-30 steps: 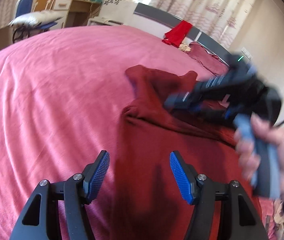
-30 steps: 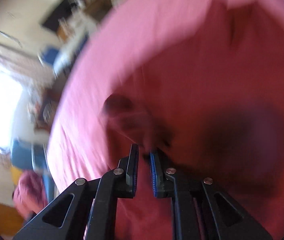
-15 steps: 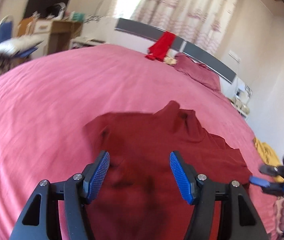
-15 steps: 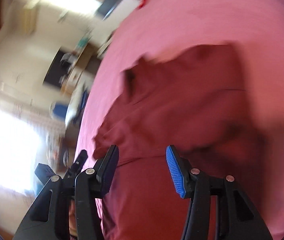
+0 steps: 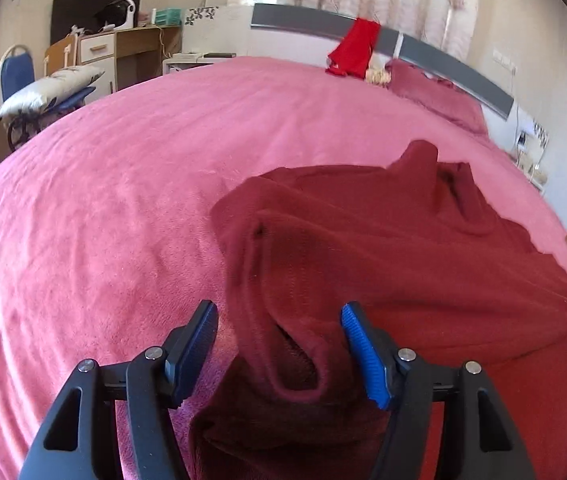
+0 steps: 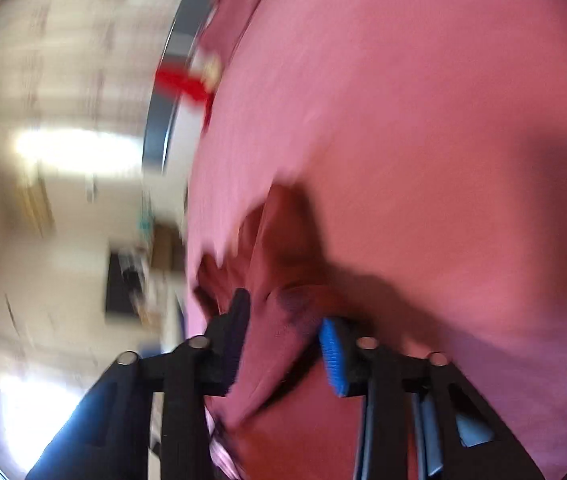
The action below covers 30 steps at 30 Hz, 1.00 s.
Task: Fold clothes
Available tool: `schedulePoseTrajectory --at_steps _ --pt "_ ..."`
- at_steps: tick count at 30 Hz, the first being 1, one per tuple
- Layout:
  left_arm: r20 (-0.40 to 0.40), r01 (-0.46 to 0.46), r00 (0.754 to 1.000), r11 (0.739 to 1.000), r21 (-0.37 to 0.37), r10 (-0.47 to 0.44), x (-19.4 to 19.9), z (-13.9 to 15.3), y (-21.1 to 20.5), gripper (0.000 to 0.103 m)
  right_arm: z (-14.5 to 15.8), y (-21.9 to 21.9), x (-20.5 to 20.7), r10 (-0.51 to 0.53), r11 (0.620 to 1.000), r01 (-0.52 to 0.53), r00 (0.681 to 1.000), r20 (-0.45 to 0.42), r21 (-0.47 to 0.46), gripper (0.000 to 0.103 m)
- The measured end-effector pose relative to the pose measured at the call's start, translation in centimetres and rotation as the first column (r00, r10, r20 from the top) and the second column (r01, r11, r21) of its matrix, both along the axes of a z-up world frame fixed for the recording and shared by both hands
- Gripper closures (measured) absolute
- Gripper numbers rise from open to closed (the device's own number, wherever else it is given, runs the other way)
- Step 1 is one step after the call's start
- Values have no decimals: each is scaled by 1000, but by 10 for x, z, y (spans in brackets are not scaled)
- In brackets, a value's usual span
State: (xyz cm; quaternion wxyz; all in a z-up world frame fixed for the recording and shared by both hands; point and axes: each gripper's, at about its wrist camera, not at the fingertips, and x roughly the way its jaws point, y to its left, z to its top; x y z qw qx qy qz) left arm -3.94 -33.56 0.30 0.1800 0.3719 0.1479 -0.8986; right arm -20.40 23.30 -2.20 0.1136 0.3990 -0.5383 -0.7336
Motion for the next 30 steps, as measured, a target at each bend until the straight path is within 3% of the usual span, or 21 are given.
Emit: schedulePoseTrajectory --at_steps 3,4,8,12,14,17,18,19,20,26,30 --pt "8 -4 1000 1000 -19 4 0 1 3 35 -7 -1 12 17 999 -18 999 50 27 73" --pt "8 -8 1000 1000 -11 8 1 2 1 35 -7 -2 17 23 999 -25 998 55 33 68" --pt "5 -28 1000 999 18 28 9 7 -4 35 15 0 -6 104 985 -106 994 20 136 63" --pt "-79 -73 994 997 6 73 16 19 -2 37 39 2 -34 196 950 -187 981 -11 250 63" --pt "-121 -42 992 999 1 42 7 26 7 37 52 4 -47 242 926 -223 970 -23 306 63" --pt "-75 55 996 998 -21 -56 -20 18 18 37 43 -8 -107 278 888 -284 958 71 360 67" --pt "-58 88 994 996 -27 -89 -30 15 22 37 35 -12 -123 289 875 -312 950 117 370 74" --pt "-27 95 995 994 -53 -96 -34 10 23 37 27 -17 -137 287 866 -326 945 156 380 90" --pt "5 99 995 992 -80 -99 -39 4 24 37 22 -20 -147 288 868 -331 943 166 370 93" --pt "-48 103 993 993 -60 -106 -32 -5 18 37 39 -11 -178 224 862 -234 972 76 450 99" --pt "-38 103 994 992 -74 -106 -35 -8 22 36 43 2 -174 261 852 -266 962 73 451 93"
